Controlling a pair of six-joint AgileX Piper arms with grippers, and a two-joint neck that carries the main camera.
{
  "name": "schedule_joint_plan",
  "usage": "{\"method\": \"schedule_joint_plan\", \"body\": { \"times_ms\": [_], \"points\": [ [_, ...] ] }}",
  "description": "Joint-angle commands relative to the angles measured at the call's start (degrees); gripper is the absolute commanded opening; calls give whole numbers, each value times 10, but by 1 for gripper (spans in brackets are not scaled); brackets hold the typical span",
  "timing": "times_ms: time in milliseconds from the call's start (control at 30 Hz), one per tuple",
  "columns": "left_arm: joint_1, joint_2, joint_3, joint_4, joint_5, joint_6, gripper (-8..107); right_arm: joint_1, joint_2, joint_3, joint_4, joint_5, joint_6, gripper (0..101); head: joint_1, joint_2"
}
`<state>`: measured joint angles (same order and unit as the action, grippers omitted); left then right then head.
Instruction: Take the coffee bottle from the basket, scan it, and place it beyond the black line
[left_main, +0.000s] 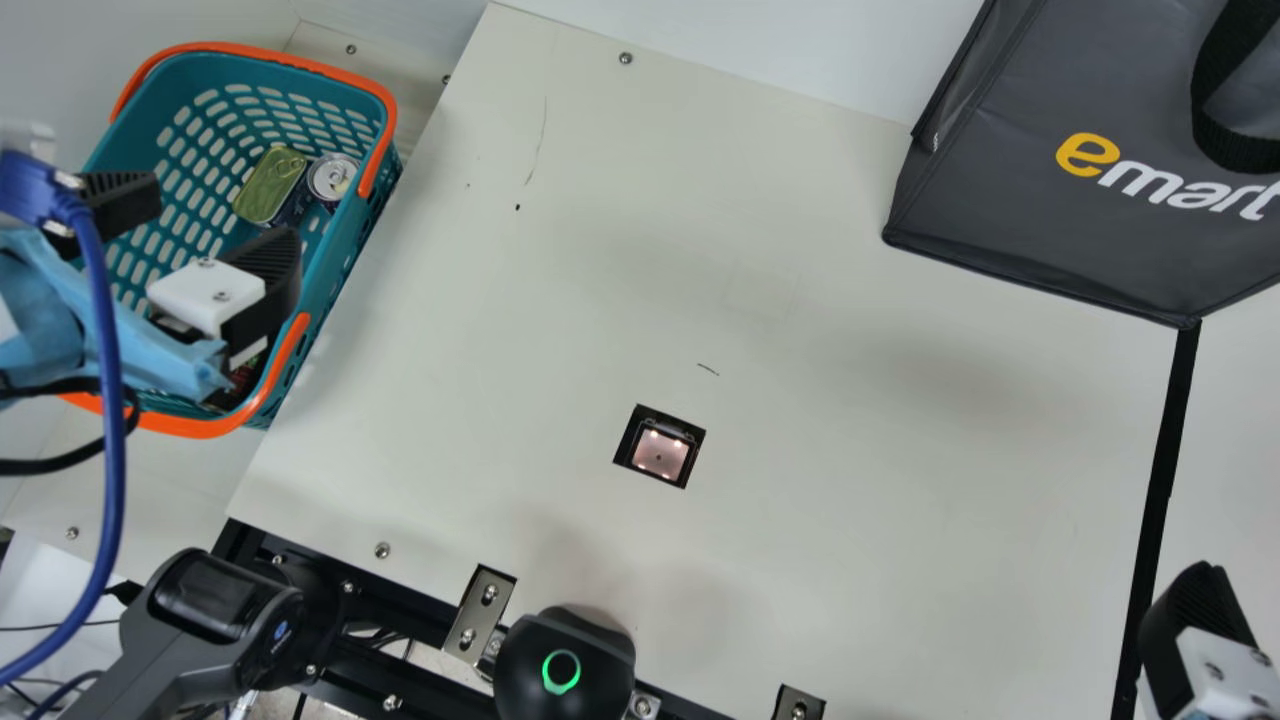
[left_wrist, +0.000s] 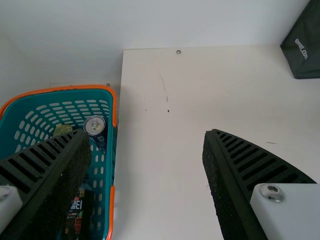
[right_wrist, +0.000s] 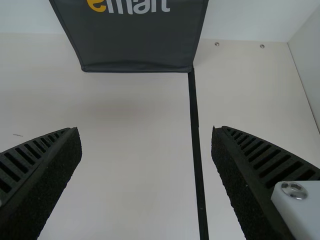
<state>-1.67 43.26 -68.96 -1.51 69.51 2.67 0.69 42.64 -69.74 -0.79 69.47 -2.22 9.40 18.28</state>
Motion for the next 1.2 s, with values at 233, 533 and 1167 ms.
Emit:
{"method": "schedule_joint_plan", "body": {
  "times_ms": [233,533,1167],
  "points": [
    [4,18,-2,2,-4,-6,90,0,0,0,0,0,0,91,-15,1],
    [16,59,5,34,-28,-44,90,0,0,0,0,-1,0,91,-15,1],
    [74,127,-21,99,-45,-139,90,0,0,0,0,-1,0,91,-15,1]
  ]
}}
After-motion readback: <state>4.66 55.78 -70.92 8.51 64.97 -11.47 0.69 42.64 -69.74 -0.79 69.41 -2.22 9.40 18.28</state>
